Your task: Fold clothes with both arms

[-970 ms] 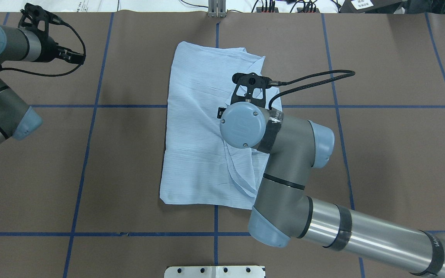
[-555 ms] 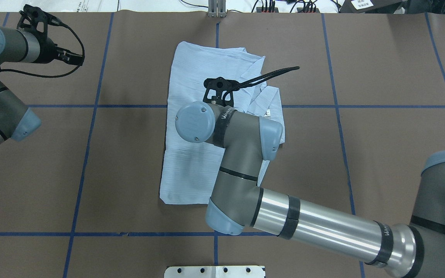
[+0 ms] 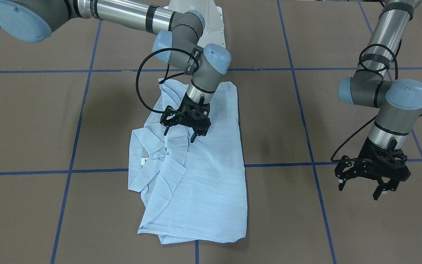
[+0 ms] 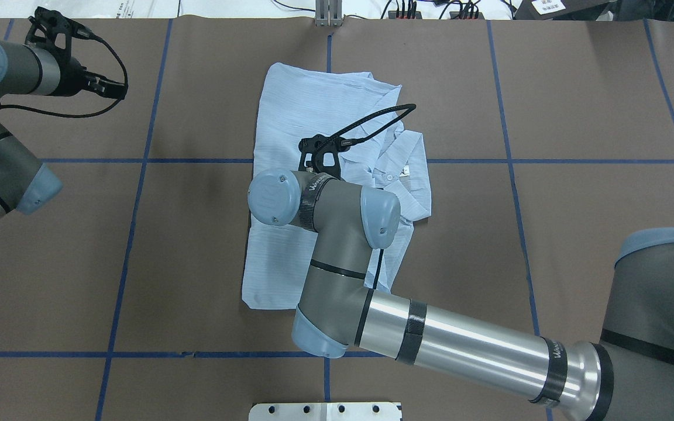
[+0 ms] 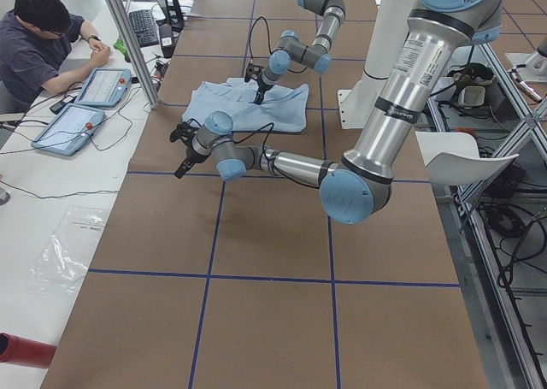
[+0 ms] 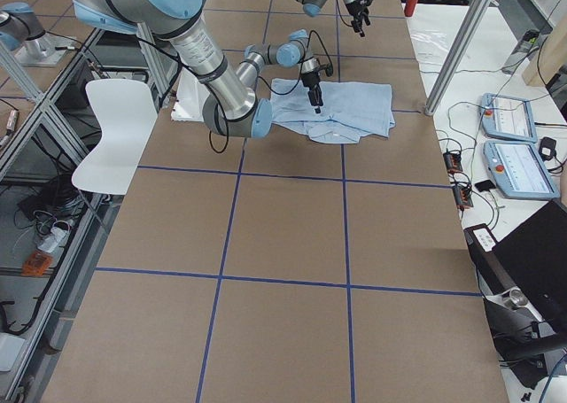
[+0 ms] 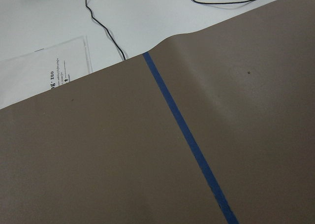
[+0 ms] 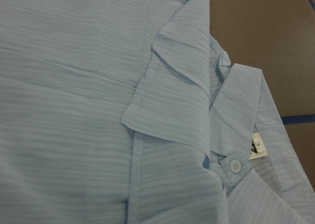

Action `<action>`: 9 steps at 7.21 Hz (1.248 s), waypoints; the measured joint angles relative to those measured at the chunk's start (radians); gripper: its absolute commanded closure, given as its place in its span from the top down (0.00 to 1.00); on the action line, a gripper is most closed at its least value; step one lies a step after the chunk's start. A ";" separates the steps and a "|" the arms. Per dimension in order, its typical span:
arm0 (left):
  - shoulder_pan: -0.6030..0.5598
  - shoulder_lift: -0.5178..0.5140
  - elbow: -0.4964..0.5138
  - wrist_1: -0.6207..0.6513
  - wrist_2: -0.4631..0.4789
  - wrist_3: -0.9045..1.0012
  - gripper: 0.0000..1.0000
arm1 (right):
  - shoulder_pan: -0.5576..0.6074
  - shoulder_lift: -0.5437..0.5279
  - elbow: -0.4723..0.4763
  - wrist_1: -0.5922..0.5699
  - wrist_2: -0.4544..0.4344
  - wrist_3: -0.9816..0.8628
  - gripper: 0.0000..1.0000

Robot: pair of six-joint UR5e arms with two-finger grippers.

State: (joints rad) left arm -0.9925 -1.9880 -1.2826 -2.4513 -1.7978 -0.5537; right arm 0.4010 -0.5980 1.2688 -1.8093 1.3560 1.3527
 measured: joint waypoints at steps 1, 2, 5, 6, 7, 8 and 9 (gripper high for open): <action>0.000 0.000 0.000 0.000 0.000 0.000 1.00 | -0.006 0.001 -0.001 -0.025 0.000 -0.008 1.00; 0.000 0.000 0.000 0.000 0.000 0.000 1.00 | -0.009 0.000 -0.001 -0.046 0.000 -0.018 1.00; 0.000 0.000 0.000 0.000 0.000 0.000 1.00 | -0.006 -0.002 0.004 -0.132 -0.001 -0.078 1.00; 0.000 0.000 0.000 0.000 0.000 0.000 1.00 | 0.003 -0.004 0.017 -0.178 -0.002 -0.111 1.00; 0.000 0.000 -0.001 -0.001 0.000 0.000 1.00 | 0.014 -0.018 0.044 -0.222 -0.002 -0.140 1.00; 0.000 -0.001 -0.001 -0.001 0.000 0.000 1.00 | 0.025 -0.067 0.100 -0.254 -0.002 -0.165 1.00; 0.000 0.000 -0.001 -0.004 0.000 0.000 1.00 | 0.038 -0.153 0.204 -0.286 -0.002 -0.202 1.00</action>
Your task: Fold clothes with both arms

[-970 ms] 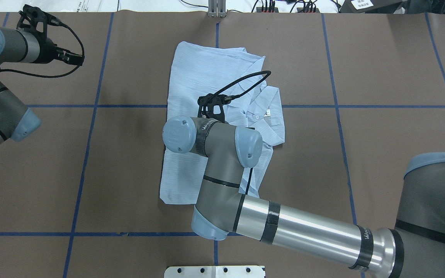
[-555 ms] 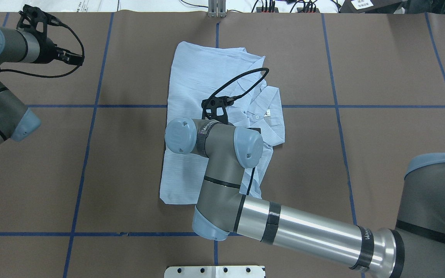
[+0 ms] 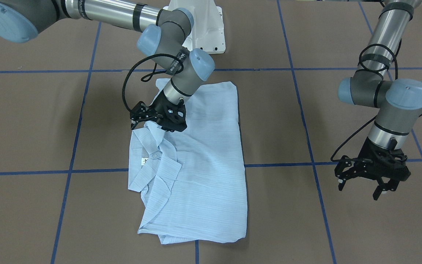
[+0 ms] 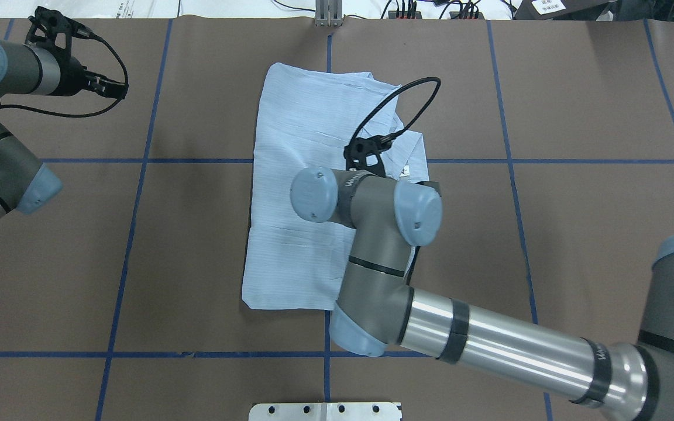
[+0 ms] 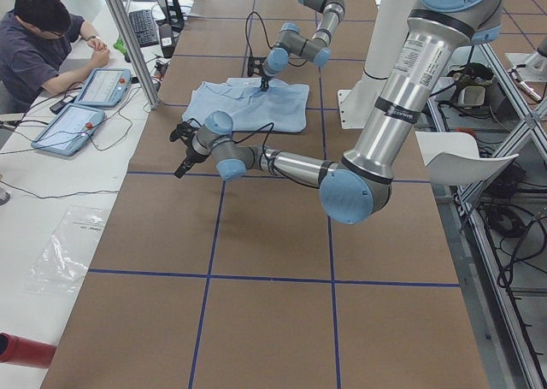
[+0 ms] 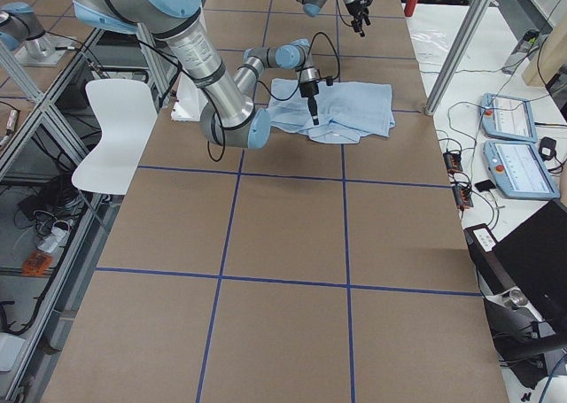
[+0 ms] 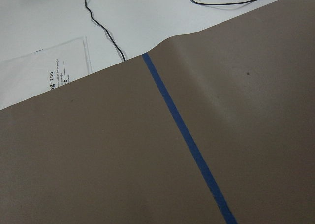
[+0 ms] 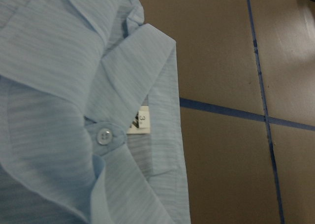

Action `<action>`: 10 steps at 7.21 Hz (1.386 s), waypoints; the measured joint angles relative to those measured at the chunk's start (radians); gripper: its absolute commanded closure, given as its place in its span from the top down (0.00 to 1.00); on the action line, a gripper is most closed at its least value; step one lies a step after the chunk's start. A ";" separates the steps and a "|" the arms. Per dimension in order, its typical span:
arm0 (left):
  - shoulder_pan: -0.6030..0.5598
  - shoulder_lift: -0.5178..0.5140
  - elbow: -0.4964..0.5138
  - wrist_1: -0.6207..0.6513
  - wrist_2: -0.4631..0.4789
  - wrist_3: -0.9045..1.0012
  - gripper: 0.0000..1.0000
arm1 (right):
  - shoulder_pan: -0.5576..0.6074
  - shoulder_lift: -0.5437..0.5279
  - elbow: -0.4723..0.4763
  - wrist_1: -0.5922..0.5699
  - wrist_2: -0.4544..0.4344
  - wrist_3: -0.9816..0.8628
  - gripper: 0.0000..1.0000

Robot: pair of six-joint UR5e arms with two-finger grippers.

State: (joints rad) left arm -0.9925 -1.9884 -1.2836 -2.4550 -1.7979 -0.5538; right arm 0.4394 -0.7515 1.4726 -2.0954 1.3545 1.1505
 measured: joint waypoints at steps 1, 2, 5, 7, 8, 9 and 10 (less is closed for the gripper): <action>0.000 0.000 0.001 -0.004 0.000 0.000 1.00 | 0.015 -0.104 0.129 -0.035 0.000 -0.044 1.00; 0.000 0.000 0.001 -0.006 0.000 0.000 1.00 | 0.026 -0.192 0.231 -0.056 0.000 -0.073 1.00; 0.000 0.006 -0.033 -0.002 -0.025 -0.006 1.00 | 0.055 -0.273 0.378 0.006 0.034 -0.077 1.00; 0.006 0.065 -0.171 0.009 -0.131 -0.075 1.00 | 0.064 -0.362 0.478 0.264 0.114 -0.039 1.00; 0.029 0.108 -0.255 0.012 -0.158 -0.128 1.00 | 0.065 -0.428 0.508 0.428 0.136 -0.004 1.00; 0.081 0.144 -0.333 0.013 -0.170 -0.203 1.00 | 0.065 -0.508 0.521 0.617 0.147 0.040 1.00; 0.160 0.169 -0.405 0.014 -0.167 -0.305 1.00 | 0.064 -0.592 0.525 0.810 0.151 0.093 1.00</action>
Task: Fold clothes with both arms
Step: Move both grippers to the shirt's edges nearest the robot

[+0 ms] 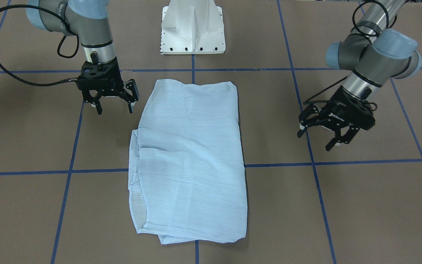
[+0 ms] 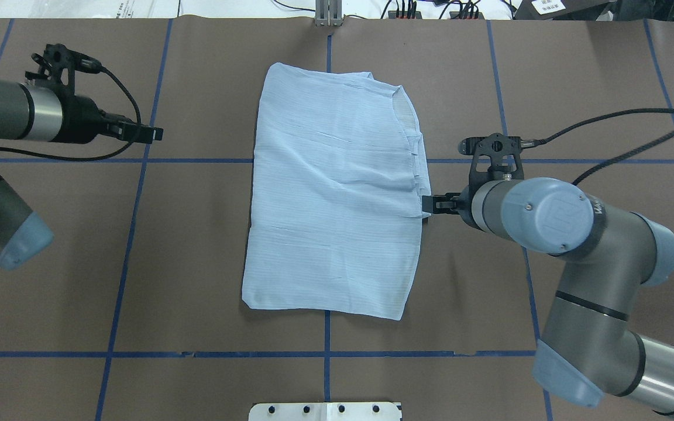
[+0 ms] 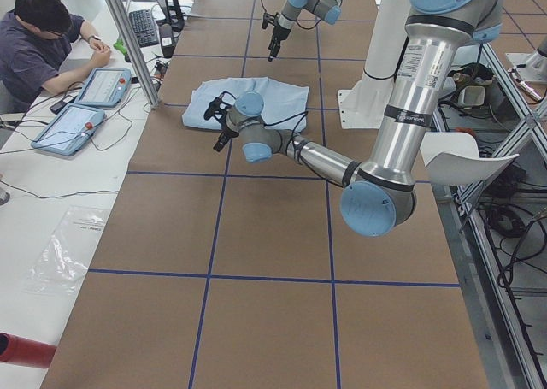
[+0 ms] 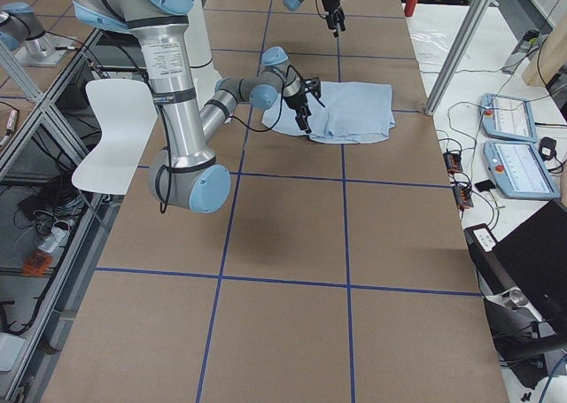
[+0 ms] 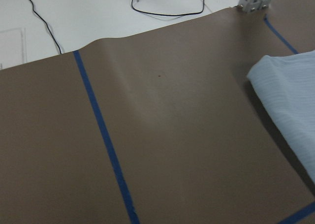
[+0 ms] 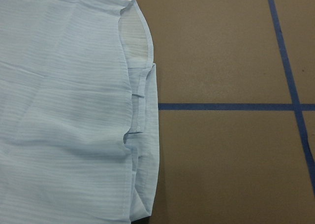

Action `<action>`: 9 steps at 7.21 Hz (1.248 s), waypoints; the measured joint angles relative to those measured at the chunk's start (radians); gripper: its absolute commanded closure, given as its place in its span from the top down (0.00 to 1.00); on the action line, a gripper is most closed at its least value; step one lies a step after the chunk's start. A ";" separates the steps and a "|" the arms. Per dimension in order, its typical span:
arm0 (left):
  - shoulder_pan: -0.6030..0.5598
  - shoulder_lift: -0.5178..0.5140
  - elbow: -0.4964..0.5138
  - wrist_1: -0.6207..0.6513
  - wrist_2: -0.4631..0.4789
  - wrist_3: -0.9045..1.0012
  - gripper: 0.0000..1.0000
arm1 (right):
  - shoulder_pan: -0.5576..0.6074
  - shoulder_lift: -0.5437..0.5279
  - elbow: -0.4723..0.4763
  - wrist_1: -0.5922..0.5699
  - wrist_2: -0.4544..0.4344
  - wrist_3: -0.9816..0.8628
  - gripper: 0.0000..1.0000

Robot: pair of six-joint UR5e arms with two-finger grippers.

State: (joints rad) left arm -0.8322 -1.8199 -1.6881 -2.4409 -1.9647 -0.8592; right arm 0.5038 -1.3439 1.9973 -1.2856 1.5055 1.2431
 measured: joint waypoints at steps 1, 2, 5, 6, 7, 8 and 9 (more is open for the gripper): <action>0.100 0.014 -0.056 0.001 0.039 -0.113 1.00 | 0.000 -0.059 0.001 0.130 0.001 0.046 1.00; 0.200 0.019 -0.089 0.012 0.106 -0.206 1.00 | -0.001 -0.086 0.000 0.186 0.001 0.067 1.00; 0.404 -0.062 -0.114 0.195 0.256 -0.386 1.00 | -0.002 -0.100 -0.003 0.214 -0.001 0.079 1.00; 0.445 -0.092 -0.114 0.263 0.284 -0.422 0.99 | -0.002 -0.101 -0.005 0.215 -0.002 0.083 1.00; 0.478 -0.102 -0.113 0.299 0.311 -0.437 0.91 | -0.003 -0.101 -0.007 0.215 -0.002 0.089 1.00; 0.498 -0.102 -0.113 0.315 0.329 -0.443 0.78 | -0.004 -0.100 -0.010 0.215 -0.003 0.093 1.00; 0.505 -0.100 -0.113 0.325 0.337 -0.445 0.74 | -0.004 -0.099 -0.011 0.215 -0.003 0.095 1.00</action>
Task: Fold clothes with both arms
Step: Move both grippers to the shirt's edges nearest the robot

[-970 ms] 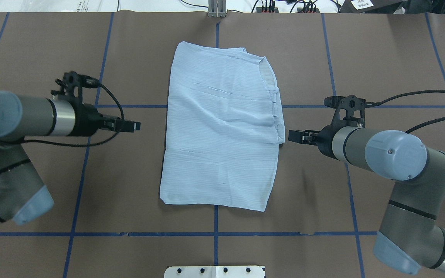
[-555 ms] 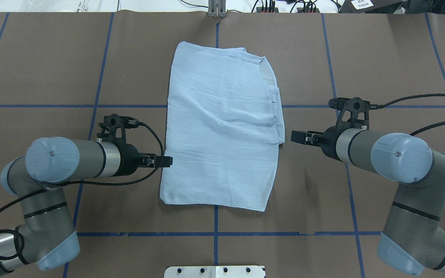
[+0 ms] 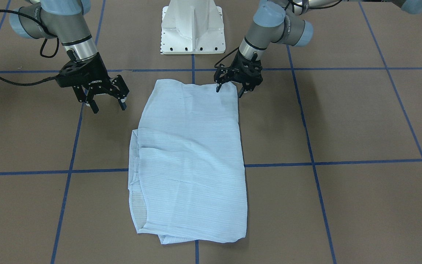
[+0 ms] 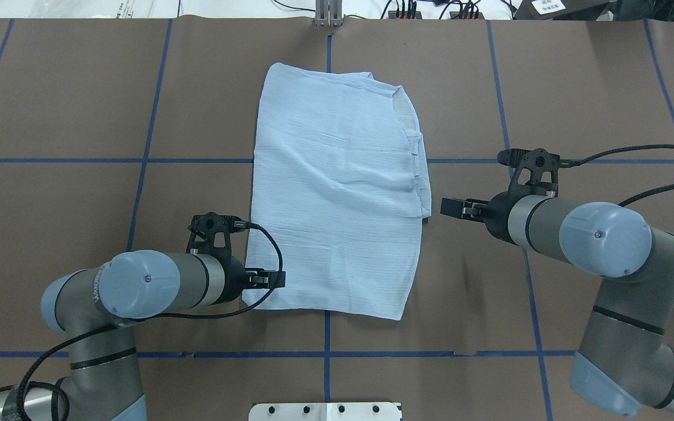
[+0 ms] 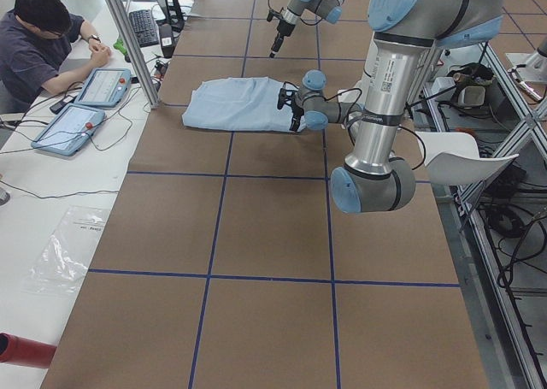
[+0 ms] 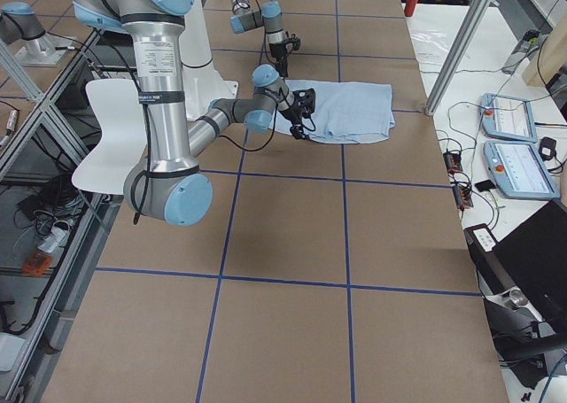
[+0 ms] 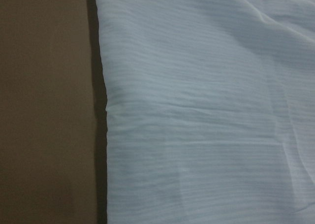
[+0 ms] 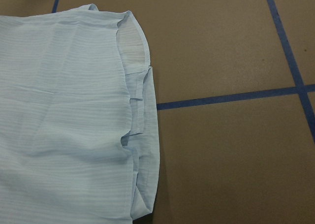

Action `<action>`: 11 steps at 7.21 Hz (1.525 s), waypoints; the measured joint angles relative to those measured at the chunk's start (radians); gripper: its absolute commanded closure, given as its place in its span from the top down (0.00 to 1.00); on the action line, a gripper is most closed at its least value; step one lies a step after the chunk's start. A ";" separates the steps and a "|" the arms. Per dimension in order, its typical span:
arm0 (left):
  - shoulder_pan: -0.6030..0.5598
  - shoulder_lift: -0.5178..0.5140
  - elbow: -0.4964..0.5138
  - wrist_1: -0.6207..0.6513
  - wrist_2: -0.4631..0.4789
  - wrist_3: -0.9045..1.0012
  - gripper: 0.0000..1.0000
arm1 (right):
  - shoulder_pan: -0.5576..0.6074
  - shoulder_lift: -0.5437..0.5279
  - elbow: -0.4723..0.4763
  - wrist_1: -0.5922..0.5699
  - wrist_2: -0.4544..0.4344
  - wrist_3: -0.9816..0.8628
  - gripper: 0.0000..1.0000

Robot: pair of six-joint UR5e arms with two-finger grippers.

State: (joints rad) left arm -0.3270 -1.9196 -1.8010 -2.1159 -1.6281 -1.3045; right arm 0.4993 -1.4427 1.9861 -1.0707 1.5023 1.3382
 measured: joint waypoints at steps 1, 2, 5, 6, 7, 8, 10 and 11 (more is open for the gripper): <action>0.004 0.002 0.000 0.010 0.003 -0.001 0.74 | 0.000 0.001 -0.001 0.000 0.000 0.001 1.00; 0.006 0.003 0.000 0.016 0.004 -0.001 0.75 | -0.001 0.002 -0.004 0.000 0.000 0.001 1.00; 0.014 0.009 -0.001 0.035 0.006 -0.001 0.76 | -0.001 0.005 -0.010 0.000 -0.002 0.001 1.00; 0.018 0.011 -0.001 0.039 0.006 -0.001 0.68 | -0.001 0.004 -0.010 0.000 -0.002 0.001 1.00; 0.021 0.014 -0.002 0.041 0.008 -0.002 0.40 | -0.001 0.004 -0.010 0.000 -0.002 0.001 1.00; 0.024 0.014 -0.003 0.042 0.011 -0.008 0.08 | -0.001 0.003 -0.010 0.000 -0.002 0.001 1.00; 0.031 0.015 -0.008 0.042 0.015 -0.022 0.00 | -0.002 0.001 -0.009 0.000 -0.002 0.001 1.00; 0.033 0.015 -0.009 0.042 0.019 -0.024 0.00 | -0.002 0.000 -0.009 -0.001 -0.002 0.004 1.00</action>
State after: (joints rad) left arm -0.2935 -1.9045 -1.8104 -2.0739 -1.6090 -1.3289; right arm 0.4971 -1.4426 1.9772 -1.0717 1.4999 1.3418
